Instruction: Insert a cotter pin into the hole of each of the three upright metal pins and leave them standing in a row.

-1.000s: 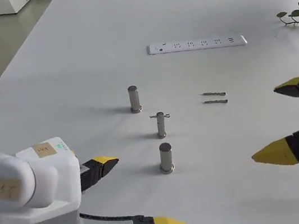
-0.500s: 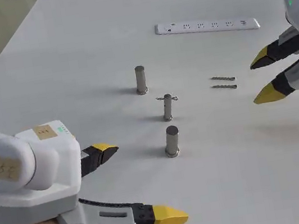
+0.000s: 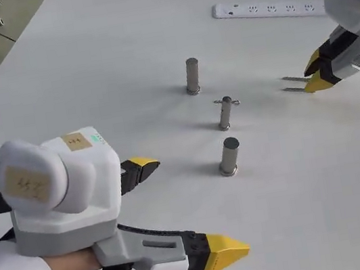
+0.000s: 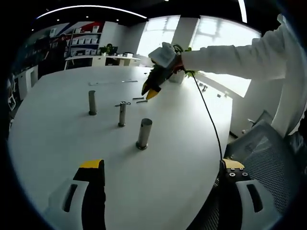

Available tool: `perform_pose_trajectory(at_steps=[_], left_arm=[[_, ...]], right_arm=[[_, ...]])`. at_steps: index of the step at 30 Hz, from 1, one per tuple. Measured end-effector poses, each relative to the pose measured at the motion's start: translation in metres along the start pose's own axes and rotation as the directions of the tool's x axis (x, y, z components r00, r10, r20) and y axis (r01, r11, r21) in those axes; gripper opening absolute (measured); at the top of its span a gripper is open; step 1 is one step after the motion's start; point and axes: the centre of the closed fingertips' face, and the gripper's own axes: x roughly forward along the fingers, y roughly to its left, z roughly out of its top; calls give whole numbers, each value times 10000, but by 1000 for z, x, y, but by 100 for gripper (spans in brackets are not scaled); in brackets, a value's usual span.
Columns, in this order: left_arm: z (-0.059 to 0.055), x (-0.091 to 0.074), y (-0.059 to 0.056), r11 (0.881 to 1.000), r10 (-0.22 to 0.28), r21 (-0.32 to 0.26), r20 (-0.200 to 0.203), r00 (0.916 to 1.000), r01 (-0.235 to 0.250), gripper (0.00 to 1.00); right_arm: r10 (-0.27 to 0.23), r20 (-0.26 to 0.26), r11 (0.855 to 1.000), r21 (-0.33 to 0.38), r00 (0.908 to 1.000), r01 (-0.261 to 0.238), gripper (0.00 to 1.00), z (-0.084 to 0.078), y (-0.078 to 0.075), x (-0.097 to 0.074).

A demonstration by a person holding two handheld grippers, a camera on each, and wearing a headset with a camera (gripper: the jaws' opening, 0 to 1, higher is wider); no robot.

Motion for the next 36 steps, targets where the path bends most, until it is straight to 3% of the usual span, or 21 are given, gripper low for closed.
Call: perform_pose_trajectory(at_steps=[5, 6, 7, 8, 11, 20, 21, 26, 36], left_arm=[[2, 0, 4, 9998, 142, -113, 119, 9998, -141, 99], [3, -1, 4, 9998, 154, -122, 149, 9998, -152, 99], [3, -2, 5, 9998, 168, -137, 168, 9997, -165, 99], [3, -2, 5, 9997, 204, -166, 183, 9996, -201, 99], [1, -4, 6, 9995, 261, -189, 121, 9996, -259, 99], [2, -7, 3, 9993, 341, -186, 176, 9993, -338, 99], [4, -8, 3, 9992, 368, -193, 250, 9990, -363, 99], [7, -9, 3, 9988, 453, -220, 334, 9984, -446, 99], [6, -11, 3, 9982, 520, -317, 302, 9982, -511, 98]], right_arm=[[146, -453, 9999, -40, 9989, -148, 12, -10, 2, 12], [177, -487, 9998, -6, 9987, -178, 10, -10, 4, 12], [87, -193, 9993, 369, 9998, -80, 10, -5, 1, 12], [53, -185, 9997, 221, 9998, -49, 10, -3, 3, 10], [324, -391, 9991, 300, 9987, -312, 5, -3, 9, 12], [353, -1099, 9993, -73, 9933, -363, 1, 0, 14, 13], [166, -1171, 9999, 24, 9930, -165, 0, -1, 12, 13], [217, -1118, 9996, -143, 9935, -234, 0, -2, 11, 11], [-351, -809, 9989, -333, 9961, 325, 0, -1, 10, 9]])
